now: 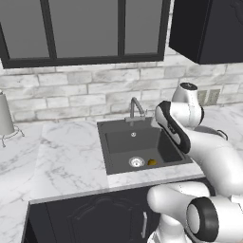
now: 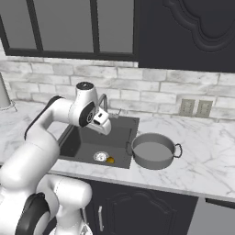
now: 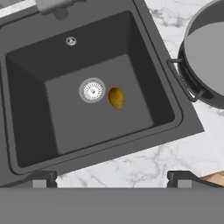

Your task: Dump the lemon from the pot into the sink. Then turn on the water and wash the lemon. Then turn off the water and put the lemon back in the pot.

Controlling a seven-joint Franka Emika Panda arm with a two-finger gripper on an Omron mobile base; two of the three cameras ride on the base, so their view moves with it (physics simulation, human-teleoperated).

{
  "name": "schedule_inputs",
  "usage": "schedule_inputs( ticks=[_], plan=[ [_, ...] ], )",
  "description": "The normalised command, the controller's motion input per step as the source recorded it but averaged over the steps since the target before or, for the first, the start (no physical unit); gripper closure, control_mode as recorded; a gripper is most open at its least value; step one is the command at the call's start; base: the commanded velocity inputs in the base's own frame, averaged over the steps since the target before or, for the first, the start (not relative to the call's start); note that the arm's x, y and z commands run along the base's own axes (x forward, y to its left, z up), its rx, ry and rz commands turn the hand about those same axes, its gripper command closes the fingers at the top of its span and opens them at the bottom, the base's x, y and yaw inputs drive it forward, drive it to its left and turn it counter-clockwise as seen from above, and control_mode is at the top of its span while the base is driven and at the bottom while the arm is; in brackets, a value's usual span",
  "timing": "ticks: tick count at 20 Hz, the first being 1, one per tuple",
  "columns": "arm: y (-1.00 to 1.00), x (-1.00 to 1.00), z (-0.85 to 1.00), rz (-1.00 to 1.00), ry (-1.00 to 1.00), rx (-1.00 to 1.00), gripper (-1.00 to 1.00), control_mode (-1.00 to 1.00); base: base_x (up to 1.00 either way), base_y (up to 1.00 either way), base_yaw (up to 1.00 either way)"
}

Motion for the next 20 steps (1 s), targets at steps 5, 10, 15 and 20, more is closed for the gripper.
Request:
schedule_inputs(
  ticks=[5, 10, 15, 20],
  plan=[
    [0.00, 0.22, -0.12, 0.11, 0.00, -0.01, -1.00, -1.00, 0.00, 0.00, 0.00],
    [0.10, 0.35, -0.23, 0.10, 0.05, -0.05, -1.00, -1.00, 0.00, 0.00, 0.00],
    [0.09, 0.28, -0.28, 0.09, 0.06, -0.06, -1.00, -1.00, 0.00, 0.00, 0.00],
    [0.00, 0.18, -0.28, 0.08, 0.09, -0.03, -1.00, -1.00, 0.00, 0.00, 0.00]
  ],
)
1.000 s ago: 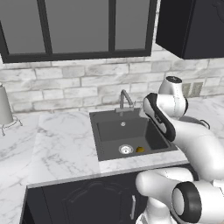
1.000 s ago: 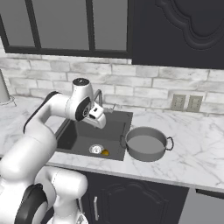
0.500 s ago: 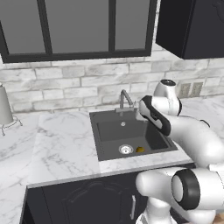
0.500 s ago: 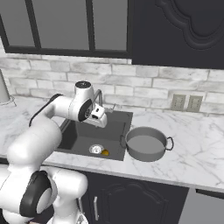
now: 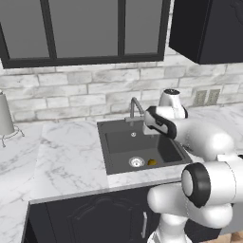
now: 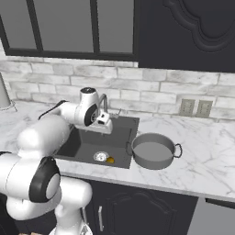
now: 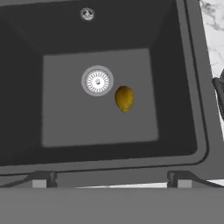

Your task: Dump the lemon from the pot into the sink. Then turn on the water and wash the lemon. Then turn off the water and put the lemon back in the pot.

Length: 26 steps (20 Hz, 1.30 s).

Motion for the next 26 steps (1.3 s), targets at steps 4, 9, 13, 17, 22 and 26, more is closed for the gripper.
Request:
schedule_inputs(
  ticks=[4, 9, 13, 17, 22, 26],
  plan=[
    [0.00, 0.11, -0.33, 0.07, 0.11, -0.01, -1.00, -1.00, 0.00, 0.00, 0.00],
    [0.00, 0.05, -0.34, 0.06, 0.10, 0.00, -1.00, -1.00, 0.00, 0.00, 0.00],
    [0.00, 0.03, -0.33, 0.06, 0.08, 0.00, -1.00, -1.00, 0.00, 0.00, 0.00],
    [0.00, 0.00, -0.30, 0.05, 0.05, 0.00, -1.00, -1.00, 0.00, 0.00, 0.00],
    [0.00, 0.00, -0.27, 0.04, 0.01, 0.00, -1.00, -1.00, 0.00, 0.00, 0.00],
    [-0.04, 0.00, -0.29, 0.00, 0.00, 0.00, -1.00, -1.00, 0.00, 0.00, 0.00]
  ],
)
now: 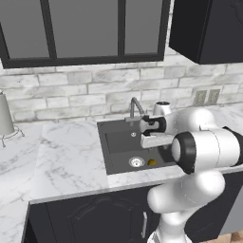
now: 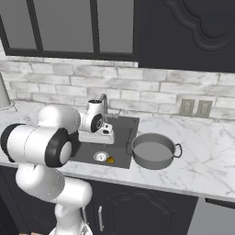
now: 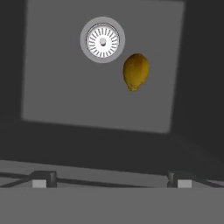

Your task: Dump the lemon from the pot into the sink. Then turn on the water and wash the lemon. Then turn off the water and put the lemon back in the pot.

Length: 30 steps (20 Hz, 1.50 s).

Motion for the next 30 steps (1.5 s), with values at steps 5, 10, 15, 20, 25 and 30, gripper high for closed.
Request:
schedule_inputs(
  ticks=[5, 10, 15, 20, 25, 30],
  plan=[
    [-0.08, 0.00, -0.26, 0.00, 0.00, 0.00, -1.00, -1.00, 0.00, 0.00, 0.00],
    [-0.10, 0.00, -0.28, 0.00, 0.00, 0.00, -1.00, -1.00, 0.00, 0.00, 0.00],
    [-0.02, 0.03, -0.26, 0.00, 0.00, 0.00, -1.00, -1.00, 0.00, 0.00, 0.00],
    [0.00, 0.12, -0.25, 0.00, 0.00, 0.00, -1.00, -1.00, 0.00, 0.00, 0.00],
    [-0.09, 0.13, -0.23, 0.00, 0.02, 0.00, -1.00, -1.00, 0.00, 0.00, 0.00],
    [-0.12, 0.14, -0.17, 0.00, 0.02, 0.00, -1.00, -1.00, 0.00, 0.00, 0.00]
  ],
)
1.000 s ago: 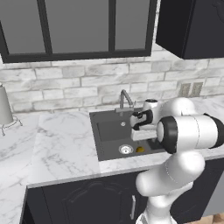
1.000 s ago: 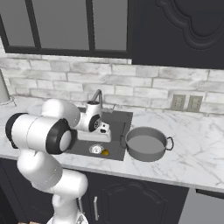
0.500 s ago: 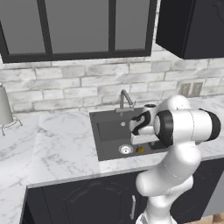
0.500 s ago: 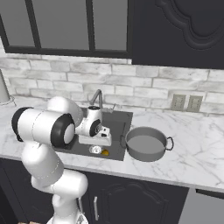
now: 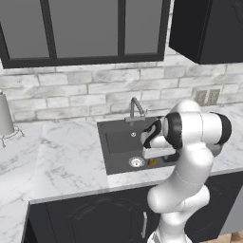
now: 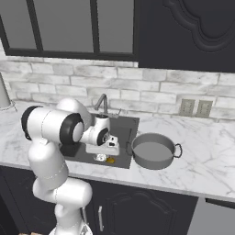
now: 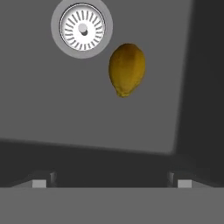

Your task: Dump the lemon from the pot into the sink. Then turn on the water and wash the lemon. Then turn off the water and put the lemon back in the pot.

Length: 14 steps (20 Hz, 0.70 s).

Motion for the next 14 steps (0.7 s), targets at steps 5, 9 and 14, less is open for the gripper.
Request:
schedule_inputs(
  ticks=[5, 9, 14],
  plan=[
    [-0.03, 0.16, -0.15, 0.00, 0.01, 0.00, -1.00, -1.00, 0.00, 0.00, 0.00],
    [0.00, 0.19, -0.17, 0.00, 0.00, 0.00, -1.00, -1.00, 0.00, 0.00, 0.00],
    [0.00, 0.19, -0.21, 0.00, 0.01, 0.00, -1.00, -1.00, 0.00, 0.00, 0.00]
  ],
)
